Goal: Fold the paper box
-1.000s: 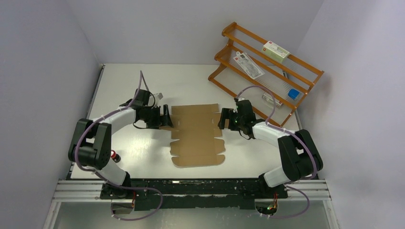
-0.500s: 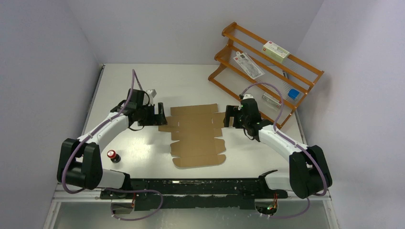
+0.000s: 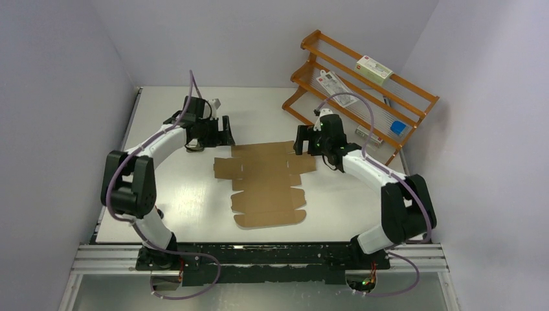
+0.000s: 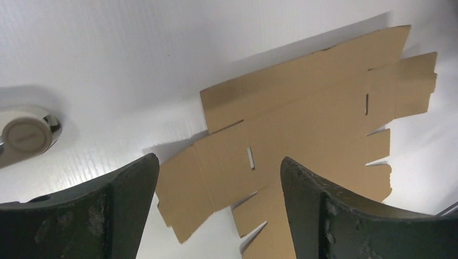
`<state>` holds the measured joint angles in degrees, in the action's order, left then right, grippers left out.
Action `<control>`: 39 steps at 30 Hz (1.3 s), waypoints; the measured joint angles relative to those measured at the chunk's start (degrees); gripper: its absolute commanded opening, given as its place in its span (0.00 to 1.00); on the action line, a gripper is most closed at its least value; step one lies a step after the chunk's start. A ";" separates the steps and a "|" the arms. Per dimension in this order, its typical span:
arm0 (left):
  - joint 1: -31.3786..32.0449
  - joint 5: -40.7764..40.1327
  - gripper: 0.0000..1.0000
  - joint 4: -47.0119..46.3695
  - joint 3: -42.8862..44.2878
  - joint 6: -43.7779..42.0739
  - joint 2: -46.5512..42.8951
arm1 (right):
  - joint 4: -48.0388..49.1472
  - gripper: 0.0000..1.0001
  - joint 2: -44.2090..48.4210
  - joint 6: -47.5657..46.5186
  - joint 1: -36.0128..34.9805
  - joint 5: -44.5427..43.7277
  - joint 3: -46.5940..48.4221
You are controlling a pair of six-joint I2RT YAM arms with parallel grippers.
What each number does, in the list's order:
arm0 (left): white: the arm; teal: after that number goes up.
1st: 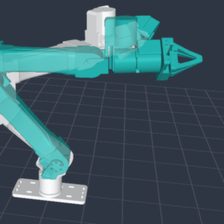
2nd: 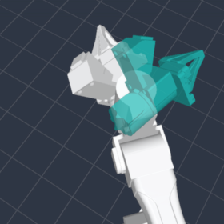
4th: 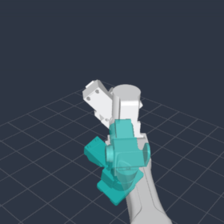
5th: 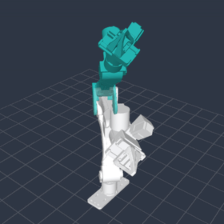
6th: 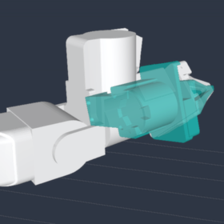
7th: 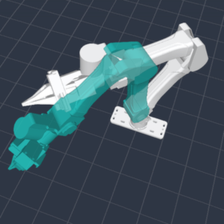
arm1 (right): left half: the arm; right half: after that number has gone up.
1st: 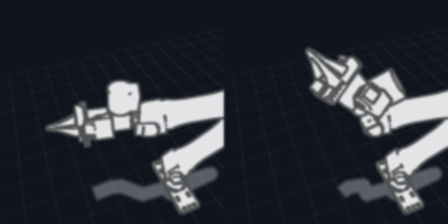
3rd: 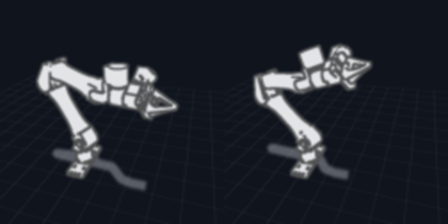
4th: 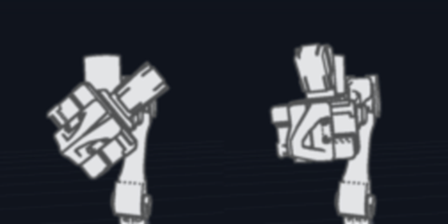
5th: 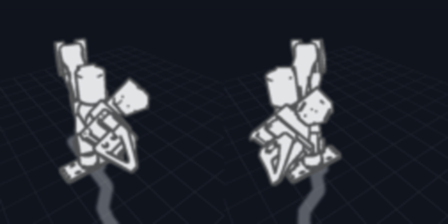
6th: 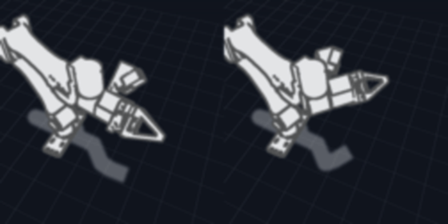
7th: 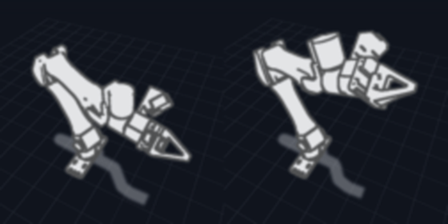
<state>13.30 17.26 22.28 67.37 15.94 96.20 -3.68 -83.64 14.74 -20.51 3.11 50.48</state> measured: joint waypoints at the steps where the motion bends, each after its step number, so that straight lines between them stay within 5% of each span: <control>1: 0.00 0.28 0.87 -0.15 0.68 0.09 1.49 | 0.44 0.93 -1.46 -0.02 0.04 0.59 0.63; 16: -1.60 5.07 0.78 -1.53 1.70 0.35 9.92 | 5.20 0.69 -16.39 1.25 1.27 8.00 6.01; 39: -1.88 9.92 0.65 -3.17 3.74 0.33 15.85 | 12.70 0.41 -26.10 4.44 1.36 13.68 8.76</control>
<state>11.42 27.18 19.11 71.11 16.27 112.05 9.02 -109.73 19.18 -19.16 16.80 59.24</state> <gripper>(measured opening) 0.665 0.442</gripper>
